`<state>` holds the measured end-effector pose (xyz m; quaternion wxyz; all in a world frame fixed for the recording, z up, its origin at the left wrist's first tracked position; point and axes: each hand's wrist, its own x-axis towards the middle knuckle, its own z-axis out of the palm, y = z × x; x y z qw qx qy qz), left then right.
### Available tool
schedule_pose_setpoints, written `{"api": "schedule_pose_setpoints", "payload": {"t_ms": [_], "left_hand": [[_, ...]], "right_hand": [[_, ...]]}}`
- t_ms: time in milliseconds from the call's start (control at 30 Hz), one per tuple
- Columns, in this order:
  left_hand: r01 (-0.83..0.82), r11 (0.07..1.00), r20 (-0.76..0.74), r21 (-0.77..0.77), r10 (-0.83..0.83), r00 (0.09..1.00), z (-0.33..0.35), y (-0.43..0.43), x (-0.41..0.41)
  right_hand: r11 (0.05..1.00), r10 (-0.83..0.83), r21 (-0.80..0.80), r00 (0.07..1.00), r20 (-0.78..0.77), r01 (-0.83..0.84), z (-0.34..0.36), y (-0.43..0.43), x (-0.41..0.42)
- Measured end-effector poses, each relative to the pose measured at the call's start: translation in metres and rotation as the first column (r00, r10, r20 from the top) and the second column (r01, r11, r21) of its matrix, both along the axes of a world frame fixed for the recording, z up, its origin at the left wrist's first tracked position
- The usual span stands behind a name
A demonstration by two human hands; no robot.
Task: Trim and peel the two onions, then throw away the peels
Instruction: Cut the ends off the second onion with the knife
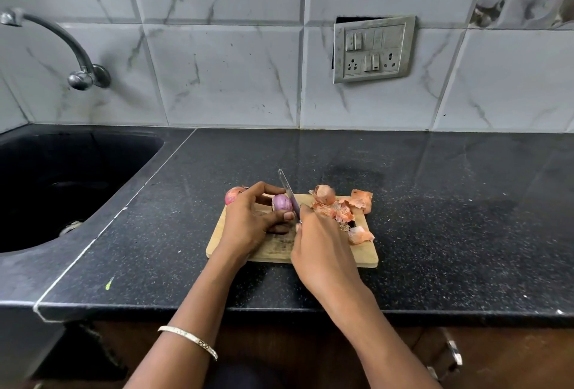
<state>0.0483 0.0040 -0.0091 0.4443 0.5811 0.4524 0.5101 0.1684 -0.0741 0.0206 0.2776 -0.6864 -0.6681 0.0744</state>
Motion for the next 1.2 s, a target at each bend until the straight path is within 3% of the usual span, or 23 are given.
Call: {"api": "schedule_pose_setpoints", "payload": {"t_ms": [567, 767, 967, 1100, 1200], "left_hand": [[-0.060, 0.997, -0.022, 0.037, 0.061, 0.998, -0.004, 0.001, 0.000], [-0.020, 0.999, 0.004, 0.037, 0.020, 1.000, -0.004, -0.002, 0.001], [0.060, 0.998, 0.037, -0.010, -0.059, 0.998, -0.002, -0.003, -0.001], [0.102, 0.995, 0.010, -0.014, -0.102, 0.995, -0.002, -0.003, -0.003], [0.112, 0.994, -0.005, -0.006, -0.112, 0.994, -0.001, -0.005, -0.004]], "right_hand": [[0.994, -0.017, -0.107, 0.999, 0.040, 0.021, -0.006, -0.002, 0.005], [0.995, -0.071, 0.061, 0.994, -0.086, 0.076, -0.003, -0.006, 0.024], [0.994, -0.014, 0.096, 0.964, -0.267, 0.041, -0.003, 0.013, 0.038], [0.992, 0.093, 0.116, 0.883, -0.461, -0.044, -0.005, 0.025, 0.035], [0.986, 0.131, 0.156, 0.851, -0.508, -0.058, -0.006, 0.032, 0.033]]}}
